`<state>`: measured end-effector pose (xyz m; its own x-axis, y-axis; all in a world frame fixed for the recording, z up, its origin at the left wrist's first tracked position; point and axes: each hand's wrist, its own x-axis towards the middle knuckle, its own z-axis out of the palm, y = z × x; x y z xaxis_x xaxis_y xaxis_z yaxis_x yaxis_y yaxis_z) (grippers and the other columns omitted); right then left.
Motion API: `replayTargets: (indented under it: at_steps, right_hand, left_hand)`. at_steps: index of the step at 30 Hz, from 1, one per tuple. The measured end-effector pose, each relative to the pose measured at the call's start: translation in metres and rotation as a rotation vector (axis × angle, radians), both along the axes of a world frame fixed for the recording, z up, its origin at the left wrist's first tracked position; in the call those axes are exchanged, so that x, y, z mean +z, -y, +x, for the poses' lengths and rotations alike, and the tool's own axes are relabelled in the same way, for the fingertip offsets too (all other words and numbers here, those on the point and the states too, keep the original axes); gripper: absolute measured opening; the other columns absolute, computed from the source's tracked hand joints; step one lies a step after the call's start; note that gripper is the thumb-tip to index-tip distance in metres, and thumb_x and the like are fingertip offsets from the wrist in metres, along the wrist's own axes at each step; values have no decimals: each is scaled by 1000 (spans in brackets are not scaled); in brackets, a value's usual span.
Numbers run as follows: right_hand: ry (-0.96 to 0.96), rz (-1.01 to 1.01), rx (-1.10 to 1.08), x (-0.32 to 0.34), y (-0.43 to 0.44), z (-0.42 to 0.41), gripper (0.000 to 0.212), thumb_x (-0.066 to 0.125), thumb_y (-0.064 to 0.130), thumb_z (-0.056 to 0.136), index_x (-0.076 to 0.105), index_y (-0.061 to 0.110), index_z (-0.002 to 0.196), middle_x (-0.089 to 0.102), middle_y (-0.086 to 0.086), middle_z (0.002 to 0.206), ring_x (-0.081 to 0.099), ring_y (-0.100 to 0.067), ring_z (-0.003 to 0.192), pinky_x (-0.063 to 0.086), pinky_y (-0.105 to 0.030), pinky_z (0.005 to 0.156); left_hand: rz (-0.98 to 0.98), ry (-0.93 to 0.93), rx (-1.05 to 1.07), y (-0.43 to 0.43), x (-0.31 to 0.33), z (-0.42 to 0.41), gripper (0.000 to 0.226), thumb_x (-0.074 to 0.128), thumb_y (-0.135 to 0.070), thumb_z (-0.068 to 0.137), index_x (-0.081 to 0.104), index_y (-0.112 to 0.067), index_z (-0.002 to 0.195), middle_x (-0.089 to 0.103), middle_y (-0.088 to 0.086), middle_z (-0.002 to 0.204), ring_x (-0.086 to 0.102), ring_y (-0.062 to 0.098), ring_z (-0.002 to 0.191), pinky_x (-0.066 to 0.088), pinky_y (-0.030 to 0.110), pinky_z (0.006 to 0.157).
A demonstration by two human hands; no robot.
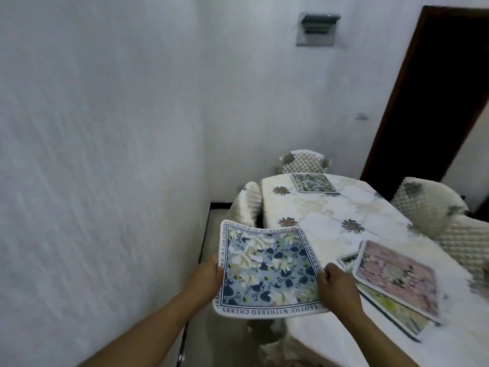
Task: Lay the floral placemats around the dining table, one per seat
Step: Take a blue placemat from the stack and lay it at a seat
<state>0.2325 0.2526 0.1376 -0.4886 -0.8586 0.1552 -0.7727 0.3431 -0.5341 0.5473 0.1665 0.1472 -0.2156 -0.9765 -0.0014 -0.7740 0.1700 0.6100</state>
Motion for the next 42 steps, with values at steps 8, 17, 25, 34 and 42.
replayTargets:
  at_steps: [8, 17, 25, 34, 42]
  right_hand:
    - [38, -28, -74, -10, 149, -59, 35, 48, 27, 96, 31, 19, 66, 41, -5, 57, 42, -21, 52, 26, -33, 49]
    - [80, -20, -256, -15, 264, -96, 33, 50, 22, 92, 33, 16, 65, 42, -7, 56, 44, -25, 52, 27, -33, 50]
    - [98, -63, -542, -15, 353, -100, 35, 51, 25, 92, 29, 19, 65, 35, -3, 56, 31, -17, 49, 21, -32, 50]
    - [155, -130, -871, -15, 392, -110, 35, 51, 27, 91, 31, 19, 63, 37, -3, 55, 33, -17, 48, 23, -32, 49]
    - [211, -44, -1028, -69, 441, -125, 38, 48, 33, 95, 29, 19, 66, 32, -2, 55, 34, -17, 47, 22, -33, 48]
  left_hand:
    - [-25, 88, -153, 189, 3, -68, 21, 38, -32, 99, 41, -31, 78, 55, -8, 77, 50, 0, 61, 34, 17, 48]
    - [-68, 182, -284, 371, -13, -134, 25, 38, -35, 100, 49, -14, 95, 62, 10, 94, 58, 29, 83, 43, 35, 65]
    - [-158, 143, -586, 540, -13, -212, 20, 39, -33, 100, 40, -17, 87, 62, 9, 86, 59, 29, 79, 39, 35, 63]
    - [-134, 167, -925, 634, -15, -331, 24, 41, -33, 98, 39, -21, 78, 53, 3, 77, 54, 27, 73, 37, 36, 62]
    - [-168, 268, -1027, 685, -58, -406, 22, 41, -28, 98, 41, -17, 79, 42, -2, 63, 49, 24, 61, 29, 34, 53]
